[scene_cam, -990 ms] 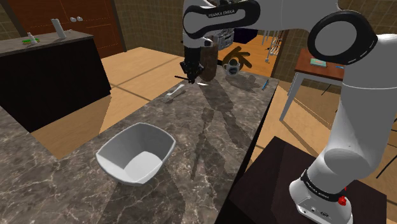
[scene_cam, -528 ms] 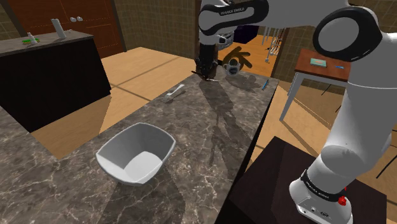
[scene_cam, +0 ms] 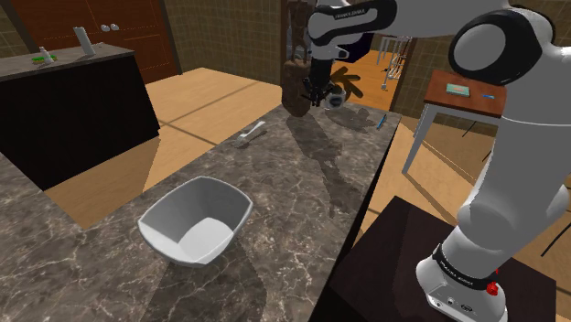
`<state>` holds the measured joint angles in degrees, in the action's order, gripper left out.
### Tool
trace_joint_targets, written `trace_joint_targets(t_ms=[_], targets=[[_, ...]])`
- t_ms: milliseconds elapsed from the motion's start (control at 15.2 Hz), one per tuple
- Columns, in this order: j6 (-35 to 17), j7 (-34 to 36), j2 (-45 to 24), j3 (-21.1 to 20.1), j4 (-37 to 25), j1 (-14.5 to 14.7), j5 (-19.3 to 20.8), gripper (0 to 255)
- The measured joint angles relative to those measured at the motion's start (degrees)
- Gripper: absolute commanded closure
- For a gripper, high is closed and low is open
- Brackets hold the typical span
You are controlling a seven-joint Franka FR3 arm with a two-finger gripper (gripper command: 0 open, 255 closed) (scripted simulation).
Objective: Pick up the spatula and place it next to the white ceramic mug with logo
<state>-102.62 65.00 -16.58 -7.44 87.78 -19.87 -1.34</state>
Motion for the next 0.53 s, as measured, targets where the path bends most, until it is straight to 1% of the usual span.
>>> trace_joint_targets(t_ms=[396,528], targets=[[1.70,-7.06,-2.23,2.49,-3.55,-4.60,-0.31,255],[2.59,-9.34,-3.53,3.28,-5.66,-6.11,-0.38,255]])
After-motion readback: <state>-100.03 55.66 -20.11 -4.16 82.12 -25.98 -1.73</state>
